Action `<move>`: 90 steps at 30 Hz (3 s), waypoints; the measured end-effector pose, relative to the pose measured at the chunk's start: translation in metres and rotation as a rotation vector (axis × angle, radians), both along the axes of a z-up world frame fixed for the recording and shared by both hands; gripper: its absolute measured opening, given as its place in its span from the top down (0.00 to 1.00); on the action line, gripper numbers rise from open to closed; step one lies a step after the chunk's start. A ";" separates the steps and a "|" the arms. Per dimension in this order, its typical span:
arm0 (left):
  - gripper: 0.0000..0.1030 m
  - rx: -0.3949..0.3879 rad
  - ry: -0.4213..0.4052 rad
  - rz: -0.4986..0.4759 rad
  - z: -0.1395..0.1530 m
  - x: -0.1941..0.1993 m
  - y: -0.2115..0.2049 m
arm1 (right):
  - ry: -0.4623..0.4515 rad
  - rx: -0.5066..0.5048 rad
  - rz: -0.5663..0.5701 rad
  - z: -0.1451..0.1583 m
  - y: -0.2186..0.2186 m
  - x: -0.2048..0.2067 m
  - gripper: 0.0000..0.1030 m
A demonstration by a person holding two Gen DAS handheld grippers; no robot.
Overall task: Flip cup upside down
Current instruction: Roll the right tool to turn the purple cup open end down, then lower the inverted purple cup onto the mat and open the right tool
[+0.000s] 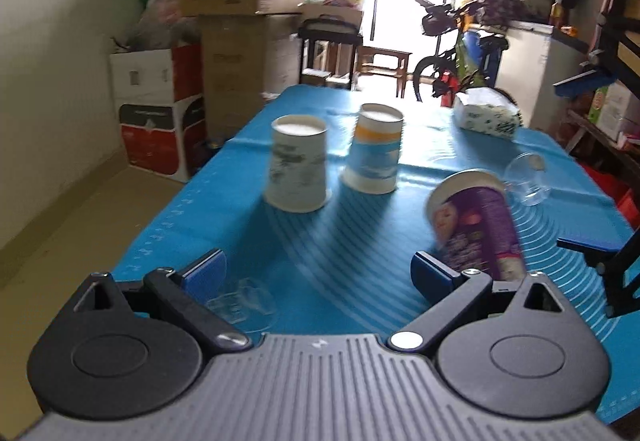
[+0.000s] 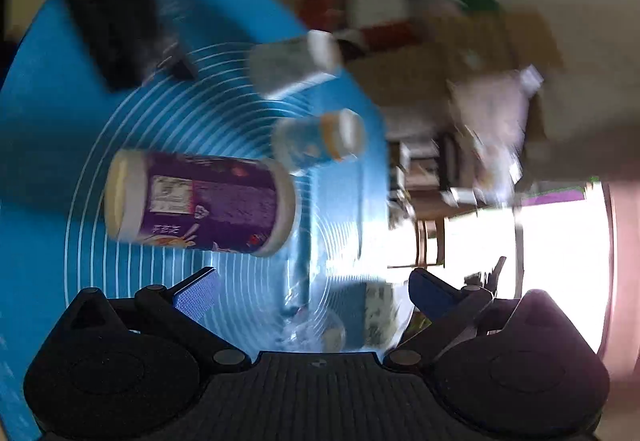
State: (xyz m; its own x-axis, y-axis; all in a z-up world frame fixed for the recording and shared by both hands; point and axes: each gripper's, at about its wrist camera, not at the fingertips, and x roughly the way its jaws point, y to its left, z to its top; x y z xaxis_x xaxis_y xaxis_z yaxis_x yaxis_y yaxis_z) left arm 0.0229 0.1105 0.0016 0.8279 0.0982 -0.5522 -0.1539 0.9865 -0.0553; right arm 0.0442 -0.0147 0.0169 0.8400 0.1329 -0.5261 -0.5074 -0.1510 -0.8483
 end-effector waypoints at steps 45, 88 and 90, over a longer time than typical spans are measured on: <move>0.05 -0.012 0.028 0.006 -0.003 0.010 0.013 | 0.205 0.101 0.138 0.012 0.021 0.001 0.38; 0.05 0.008 -0.022 -0.106 -0.004 0.032 -0.079 | 0.442 1.389 -0.700 0.015 -0.167 0.066 0.06; 0.05 0.014 -0.030 -0.109 -0.003 0.029 -0.079 | 0.408 1.427 -0.697 0.018 -0.174 0.050 0.00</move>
